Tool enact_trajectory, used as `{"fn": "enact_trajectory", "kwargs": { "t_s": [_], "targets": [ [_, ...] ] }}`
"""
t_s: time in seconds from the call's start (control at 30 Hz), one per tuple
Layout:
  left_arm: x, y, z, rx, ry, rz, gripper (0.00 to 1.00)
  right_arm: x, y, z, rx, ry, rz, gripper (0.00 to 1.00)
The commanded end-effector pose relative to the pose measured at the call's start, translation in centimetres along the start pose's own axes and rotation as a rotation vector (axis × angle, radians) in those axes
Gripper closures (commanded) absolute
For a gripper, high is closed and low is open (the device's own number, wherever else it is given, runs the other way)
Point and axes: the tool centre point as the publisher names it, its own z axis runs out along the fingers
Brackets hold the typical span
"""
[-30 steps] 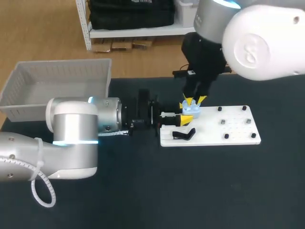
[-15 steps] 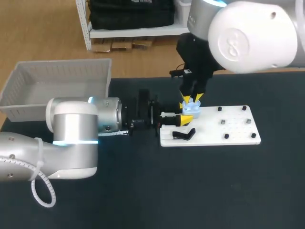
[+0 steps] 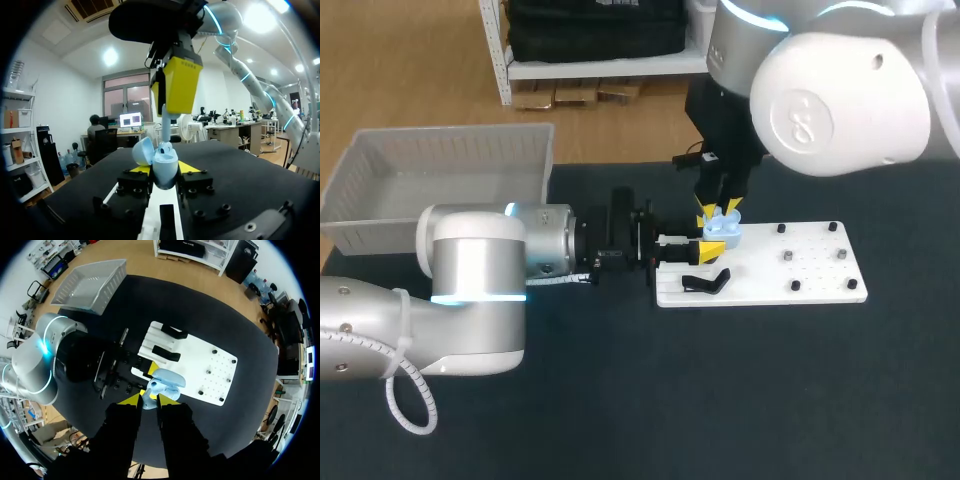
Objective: Pick up each earbud case from the left stands, insert the matching earbuds, close the lid, and place the case in the box.
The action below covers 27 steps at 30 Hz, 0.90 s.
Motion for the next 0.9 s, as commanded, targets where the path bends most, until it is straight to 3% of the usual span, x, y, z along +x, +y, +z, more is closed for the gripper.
{"fn": "enact_trajectory", "kwargs": {
  "t_s": [0.03,0.9],
  "targets": [
    [0.09,-0.18,0.04,-0.008,-0.003,0.004,1.00,0.57,-0.16,0.48,0.008,-0.025,-0.007,1.00],
    [0.09,-0.18,0.04,-0.008,-0.003,0.004,1.00,0.63,-0.72,1.22,0.027,-0.058,-0.021,1.00]
  ]
}}
